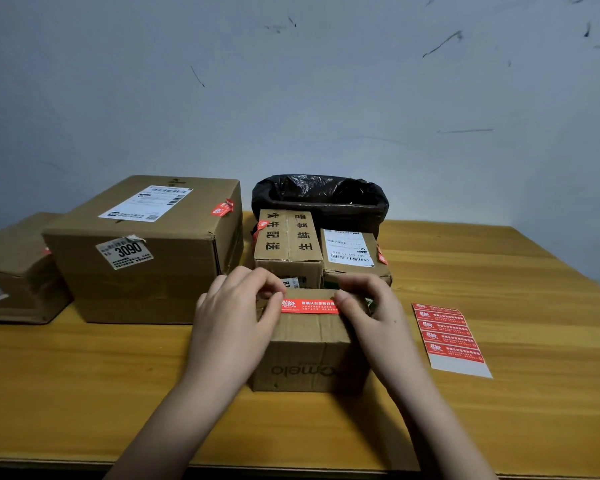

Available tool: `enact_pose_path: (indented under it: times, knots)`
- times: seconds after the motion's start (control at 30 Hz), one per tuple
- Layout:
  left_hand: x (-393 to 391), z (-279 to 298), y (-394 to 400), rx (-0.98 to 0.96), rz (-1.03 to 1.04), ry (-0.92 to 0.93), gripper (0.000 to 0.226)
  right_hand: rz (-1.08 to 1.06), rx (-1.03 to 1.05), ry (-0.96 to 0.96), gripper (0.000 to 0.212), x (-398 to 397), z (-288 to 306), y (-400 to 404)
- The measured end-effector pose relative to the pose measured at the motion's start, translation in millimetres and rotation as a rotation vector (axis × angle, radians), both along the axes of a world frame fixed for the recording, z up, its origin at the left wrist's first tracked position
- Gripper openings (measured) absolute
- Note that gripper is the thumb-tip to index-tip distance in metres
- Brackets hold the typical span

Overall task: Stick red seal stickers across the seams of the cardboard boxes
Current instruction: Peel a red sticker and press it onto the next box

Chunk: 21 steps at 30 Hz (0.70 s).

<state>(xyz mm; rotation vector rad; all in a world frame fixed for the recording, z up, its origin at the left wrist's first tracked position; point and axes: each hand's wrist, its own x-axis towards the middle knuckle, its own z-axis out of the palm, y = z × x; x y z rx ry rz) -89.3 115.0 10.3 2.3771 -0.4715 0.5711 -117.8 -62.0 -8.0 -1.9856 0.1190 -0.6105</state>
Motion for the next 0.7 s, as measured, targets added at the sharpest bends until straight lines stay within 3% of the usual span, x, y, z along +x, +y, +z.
enact_pose_path:
  times: [0.07,0.13,0.3,0.47,0.6,0.7]
  knots:
    - [-0.2,-3.9,1.3,-0.004,-0.019,-0.022,0.011,0.024,0.087,-0.037,0.016,1.5,-3.4,0.6]
    - [-3.4,-7.4,4.1,0.001,-0.047,-0.075,0.017,-0.005,0.015,-0.109,0.018,-0.2,-5.7,-0.6]
    - [-18.1,-9.2,9.6,0.111,-0.207,-0.199,0.043,0.020,-0.585,-0.262,0.039,-18.6,-4.2,-6.7]
    - [-17.1,-18.4,15.6,0.346,-0.343,-0.222,0.053,0.111,-0.950,-0.240,0.051,-30.9,-8.2,-6.7]
    - [-14.2,-25.2,19.1,0.438,-0.353,-0.230,0.058,0.108,-1.052,-0.185,0.055,-29.8,-10.7,-8.4]
    - [-15.1,-27.2,20.8,0.351,-0.375,-0.214,0.056,0.114,-1.017,-0.208,0.056,-30.2,-10.9,-9.1]
